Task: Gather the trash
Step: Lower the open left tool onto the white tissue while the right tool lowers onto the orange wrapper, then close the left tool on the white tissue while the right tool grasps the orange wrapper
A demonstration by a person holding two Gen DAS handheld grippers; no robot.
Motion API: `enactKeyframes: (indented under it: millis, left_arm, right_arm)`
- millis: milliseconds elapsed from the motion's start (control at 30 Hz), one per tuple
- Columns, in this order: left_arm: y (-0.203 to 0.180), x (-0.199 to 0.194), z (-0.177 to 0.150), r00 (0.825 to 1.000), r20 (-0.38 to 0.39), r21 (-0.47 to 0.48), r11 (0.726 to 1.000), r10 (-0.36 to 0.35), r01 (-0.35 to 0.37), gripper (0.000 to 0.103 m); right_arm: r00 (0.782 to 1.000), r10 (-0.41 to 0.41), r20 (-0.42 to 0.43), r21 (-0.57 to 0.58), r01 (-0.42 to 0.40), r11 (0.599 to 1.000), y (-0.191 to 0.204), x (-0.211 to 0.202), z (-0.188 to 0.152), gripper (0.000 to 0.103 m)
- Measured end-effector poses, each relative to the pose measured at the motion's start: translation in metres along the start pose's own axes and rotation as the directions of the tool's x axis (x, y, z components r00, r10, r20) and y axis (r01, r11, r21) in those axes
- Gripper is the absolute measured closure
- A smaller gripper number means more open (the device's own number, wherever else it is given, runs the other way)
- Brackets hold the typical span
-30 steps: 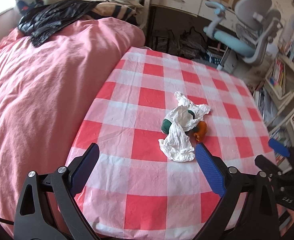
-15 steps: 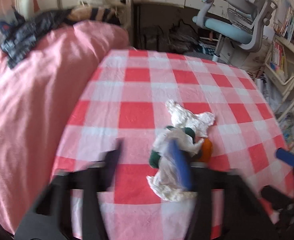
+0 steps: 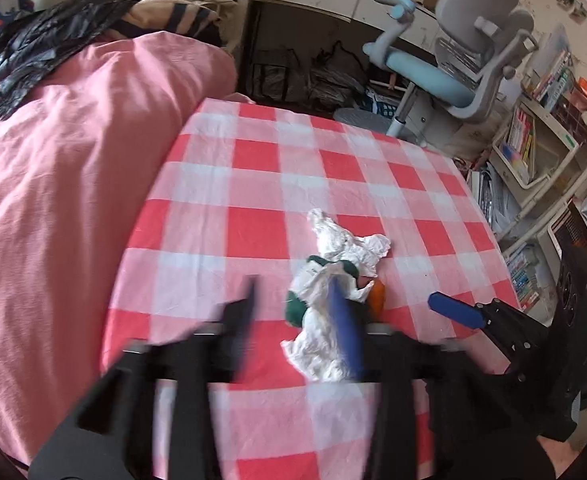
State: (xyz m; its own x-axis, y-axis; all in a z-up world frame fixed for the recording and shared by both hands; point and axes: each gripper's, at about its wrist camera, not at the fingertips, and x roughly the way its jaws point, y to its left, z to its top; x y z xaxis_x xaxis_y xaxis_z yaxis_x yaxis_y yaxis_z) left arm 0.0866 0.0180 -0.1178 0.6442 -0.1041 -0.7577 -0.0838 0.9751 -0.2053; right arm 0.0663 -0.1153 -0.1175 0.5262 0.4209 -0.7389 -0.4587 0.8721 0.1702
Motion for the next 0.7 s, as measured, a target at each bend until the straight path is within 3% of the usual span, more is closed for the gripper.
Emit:
enactKeyframes:
  millis: [33,133,167,233,333,467,700]
  left_arm:
    - [-0.005,0.004,-0.001,1.000,0.017,0.016,1.000,0.024,-0.024,0.034]
    - [-0.017,0.017,-0.005,0.997,0.015,0.062,0.996,0.069,-0.070,0.037]
    - [-0.018,0.022,-0.007,0.997,0.002,0.068,0.995,0.071,-0.071,0.045]
    - [-0.013,0.031,-0.008,0.996,-0.053,0.061,0.996,0.074,-0.071,0.088]
    - [0.001,0.024,-0.006,0.997,-0.050,0.017,0.998,0.061,-0.061,0.102]
    - [0.014,0.002,-0.003,0.999,-0.023,-0.026,0.999,0.027,-0.028,0.102]
    - [0.025,-0.013,-0.010,1.000,-0.001,-0.076,0.997,-0.030,0.030,0.102]
  right_arm:
    - [1.000,-0.003,-0.002,0.000,0.003,1.000,0.001,0.002,0.001,0.037]
    - [1.000,-0.007,-0.007,0.007,0.007,1.000,0.001,0.010,0.004,0.038]
    - [1.000,-0.008,-0.010,0.006,0.008,1.000,0.002,0.013,0.005,0.039]
    - [1.000,-0.007,-0.020,-0.001,0.007,1.000,0.004,0.019,0.005,0.041]
    - [0.999,0.004,-0.045,-0.031,-0.005,1.000,0.010,0.028,0.005,0.052]
    - [0.997,0.003,-0.071,-0.069,-0.008,0.998,0.014,0.027,0.002,0.071]
    - [0.995,-0.017,-0.094,-0.068,0.011,0.998,-0.003,0.006,-0.008,0.072]
